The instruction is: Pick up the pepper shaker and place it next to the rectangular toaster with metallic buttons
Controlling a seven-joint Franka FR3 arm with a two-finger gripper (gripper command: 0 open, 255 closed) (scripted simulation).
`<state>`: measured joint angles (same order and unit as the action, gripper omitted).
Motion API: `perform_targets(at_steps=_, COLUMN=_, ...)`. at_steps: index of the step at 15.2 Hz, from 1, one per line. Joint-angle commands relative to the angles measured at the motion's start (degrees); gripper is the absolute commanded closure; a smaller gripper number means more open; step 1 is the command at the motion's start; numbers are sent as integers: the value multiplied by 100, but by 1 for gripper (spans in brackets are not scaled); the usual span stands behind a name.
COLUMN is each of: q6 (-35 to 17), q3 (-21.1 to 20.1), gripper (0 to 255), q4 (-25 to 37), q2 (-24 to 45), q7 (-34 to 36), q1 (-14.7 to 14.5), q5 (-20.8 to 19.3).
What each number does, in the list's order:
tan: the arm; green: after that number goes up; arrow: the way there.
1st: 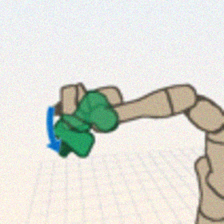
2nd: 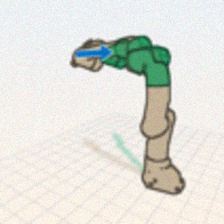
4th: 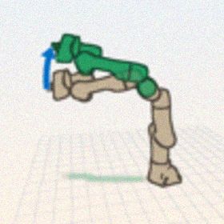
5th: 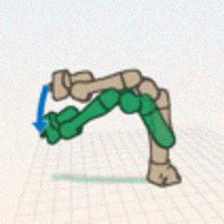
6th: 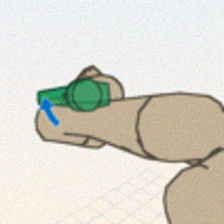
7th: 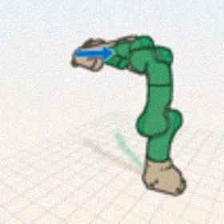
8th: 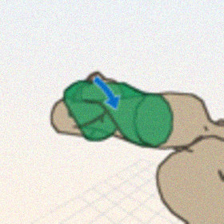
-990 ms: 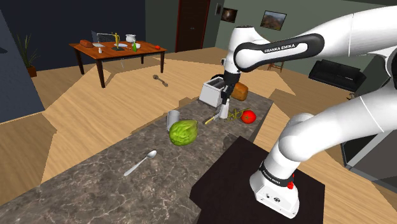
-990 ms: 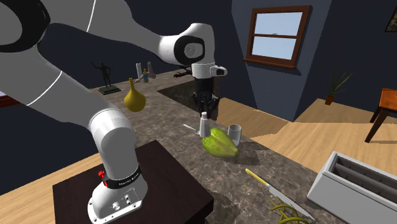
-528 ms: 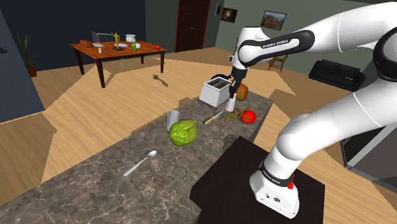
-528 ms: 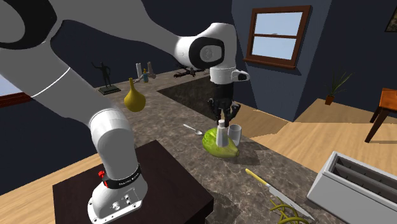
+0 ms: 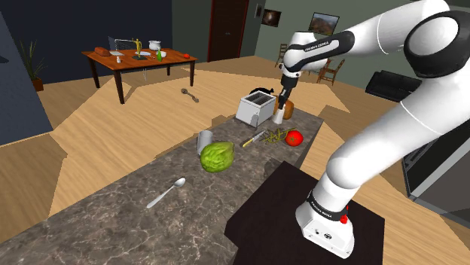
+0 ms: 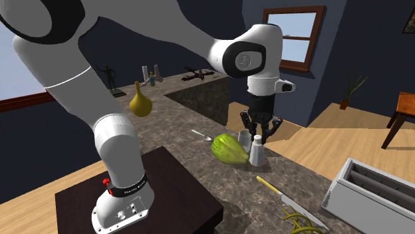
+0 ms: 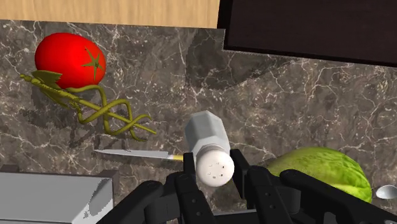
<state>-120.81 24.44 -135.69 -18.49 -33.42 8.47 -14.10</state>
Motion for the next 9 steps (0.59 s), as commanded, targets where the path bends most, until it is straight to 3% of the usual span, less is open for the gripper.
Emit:
perform_targets(at_steps=1, q6=-64, q3=253, gripper=255, q4=292, q2=315, q7=-375, q1=53, q5=77)
perform_targets(at_steps=9, q6=-92, q3=998, gripper=255, q4=1734, q2=1806, q7=-1822, q1=255, q5=930)
